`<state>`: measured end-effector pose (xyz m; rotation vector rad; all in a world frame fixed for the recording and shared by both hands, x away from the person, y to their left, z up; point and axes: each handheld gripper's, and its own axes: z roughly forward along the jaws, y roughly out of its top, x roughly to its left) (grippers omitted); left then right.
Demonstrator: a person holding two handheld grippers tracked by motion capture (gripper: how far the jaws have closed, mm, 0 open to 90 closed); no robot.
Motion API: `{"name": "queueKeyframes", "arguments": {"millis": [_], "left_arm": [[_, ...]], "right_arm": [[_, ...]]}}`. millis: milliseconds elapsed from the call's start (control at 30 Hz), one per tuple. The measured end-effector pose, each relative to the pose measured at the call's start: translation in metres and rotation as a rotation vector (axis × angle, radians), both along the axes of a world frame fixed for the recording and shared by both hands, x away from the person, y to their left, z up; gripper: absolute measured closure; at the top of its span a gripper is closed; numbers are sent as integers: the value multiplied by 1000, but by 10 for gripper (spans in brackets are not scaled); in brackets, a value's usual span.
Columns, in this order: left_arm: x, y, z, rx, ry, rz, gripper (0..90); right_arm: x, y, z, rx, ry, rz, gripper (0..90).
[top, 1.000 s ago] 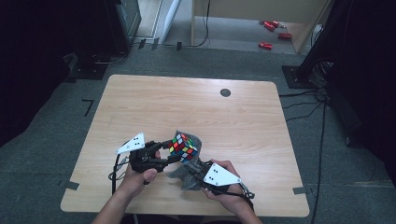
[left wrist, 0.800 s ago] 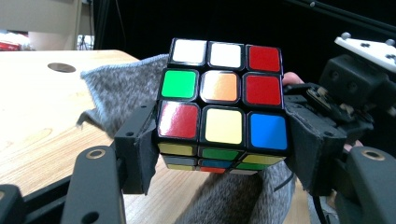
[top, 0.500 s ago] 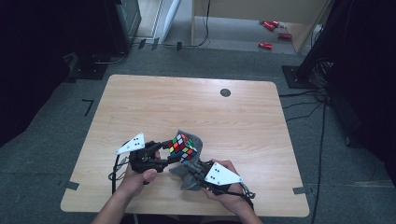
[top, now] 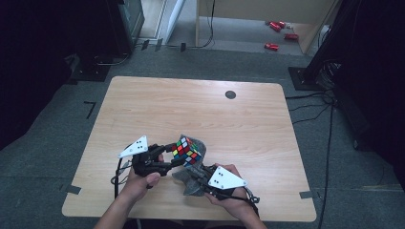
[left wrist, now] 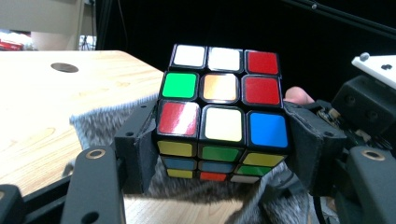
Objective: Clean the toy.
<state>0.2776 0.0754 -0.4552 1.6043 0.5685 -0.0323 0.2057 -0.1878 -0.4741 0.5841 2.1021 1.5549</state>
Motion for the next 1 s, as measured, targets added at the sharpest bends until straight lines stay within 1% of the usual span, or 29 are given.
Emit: {"name": "queueKeyframes", "arguments": {"millis": [67,133,233,267,333,400,467,500,633,733,800,900,933,967,1000], "left_arm": [[0,0,1,-9,-5,15,347],[-2,1,2,-18,-14,26,347],[-4,0,2,-37,-29,48,347],[-5,0,2,-43,-31,59,347],[-5,-2,1,-49,-31,77,347],[-6,-3,-1,-55,-27,91,347],[-6,-4,-1,-48,-30,99,348],[-6,-4,-1,-48,-29,102,348],[-6,-4,-2,-54,-22,114,348],[-5,-5,-2,-51,-11,102,348],[-5,-6,-3,-52,-2,93,348],[-4,-6,-4,-58,12,80,348],[-4,-6,-4,-57,14,85,348],[-5,-6,-4,-57,5,104,349],[-7,-7,-3,-69,0,120,349]], "right_arm": [[1,0,-1,25,24,8,713],[0,2,-2,52,49,29,714],[-2,9,-4,72,74,42,715],[-3,12,-4,90,84,43,716],[-5,14,-4,146,106,33,718],[-4,14,-2,210,136,8,720],[-3,12,-2,250,157,-8,723],[-3,10,-1,262,161,-25,726],[-1,5,0,274,155,-77,728],[0,2,1,278,146,-110,730],[-1,0,3,267,127,-133,731],[-2,-2,6,246,96,-147,732],[-3,-2,6,241,86,-152,732],[-3,-2,7,237,83,-153,732],[-3,-1,6,240,84,-149,731]]}}
